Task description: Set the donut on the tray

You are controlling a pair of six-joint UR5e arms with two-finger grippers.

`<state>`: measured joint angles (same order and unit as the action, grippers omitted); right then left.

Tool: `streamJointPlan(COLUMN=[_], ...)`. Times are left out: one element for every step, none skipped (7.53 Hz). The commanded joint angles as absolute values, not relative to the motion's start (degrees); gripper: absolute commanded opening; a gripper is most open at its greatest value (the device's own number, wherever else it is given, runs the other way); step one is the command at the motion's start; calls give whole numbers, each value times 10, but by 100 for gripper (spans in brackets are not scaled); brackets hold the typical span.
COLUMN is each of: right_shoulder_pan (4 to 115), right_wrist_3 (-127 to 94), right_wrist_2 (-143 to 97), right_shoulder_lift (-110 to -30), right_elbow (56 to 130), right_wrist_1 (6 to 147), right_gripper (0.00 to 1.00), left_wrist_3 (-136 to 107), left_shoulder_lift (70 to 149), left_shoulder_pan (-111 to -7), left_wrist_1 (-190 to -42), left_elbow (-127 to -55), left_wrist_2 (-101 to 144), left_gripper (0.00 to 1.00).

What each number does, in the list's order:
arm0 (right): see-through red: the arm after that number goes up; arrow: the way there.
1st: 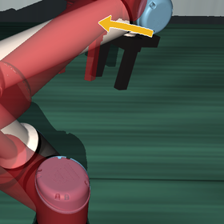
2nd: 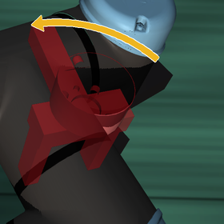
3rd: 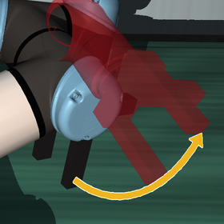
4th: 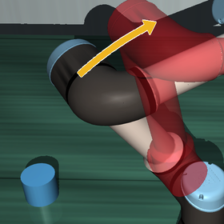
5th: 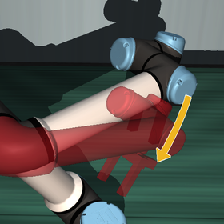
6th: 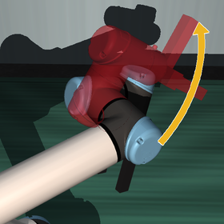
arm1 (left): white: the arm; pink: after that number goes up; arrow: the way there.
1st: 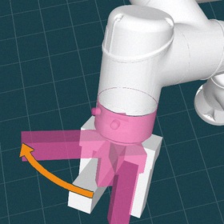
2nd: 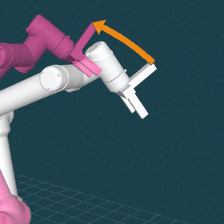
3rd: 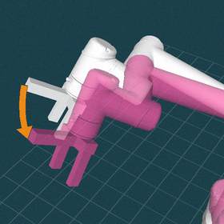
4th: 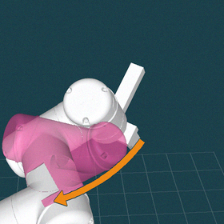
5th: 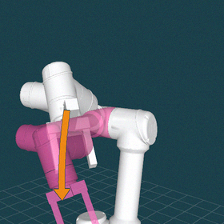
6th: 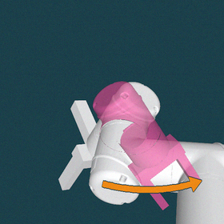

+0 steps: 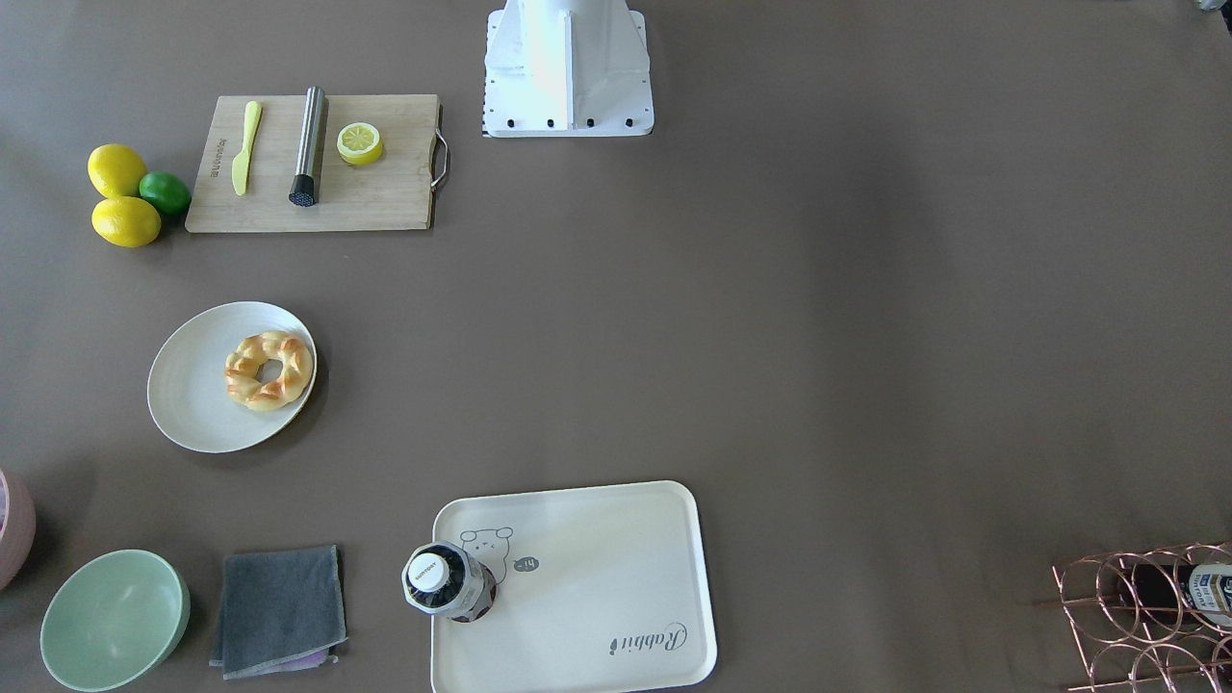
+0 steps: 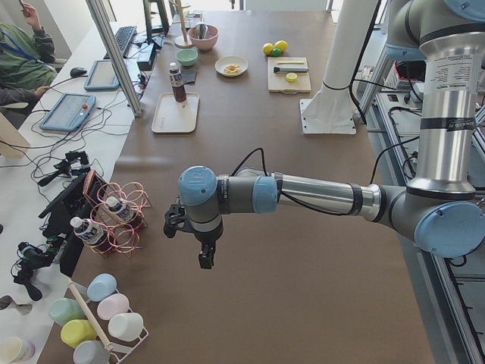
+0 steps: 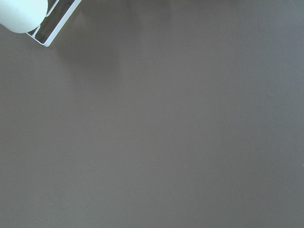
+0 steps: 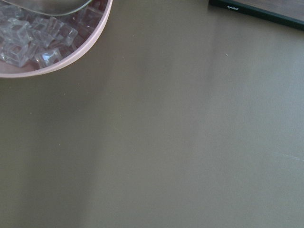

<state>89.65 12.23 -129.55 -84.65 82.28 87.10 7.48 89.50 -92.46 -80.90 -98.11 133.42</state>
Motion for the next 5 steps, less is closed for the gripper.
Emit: streamJointPlan(right_shoulder_pan=[896, 897, 897, 896, 897], right_wrist_3=[122, 122, 122, 122, 123], right_wrist_2=[-1296, -1296, -1296, -1296, -1295], right_shoulder_lift=[-846, -846, -848, -848, -849], right_elbow=[826, 824, 823, 822, 822], right_wrist_1=[870, 871, 871, 871, 871], right_gripper=[100, 100, 100, 100, 100], left_wrist_3=[75, 75, 74, 66, 49], left_shoulder_lift=[901, 904, 899, 905, 902], left_shoulder_pan=[-925, -925, -925, -926, -929], left_wrist_1=[-809, -809, -809, -819, -856], left_elbow=[-982, -982, -983, -983, -977], left_wrist_2=[1333, 1334, 1335, 1334, 1334], left_gripper=[99, 99, 99, 99, 99])
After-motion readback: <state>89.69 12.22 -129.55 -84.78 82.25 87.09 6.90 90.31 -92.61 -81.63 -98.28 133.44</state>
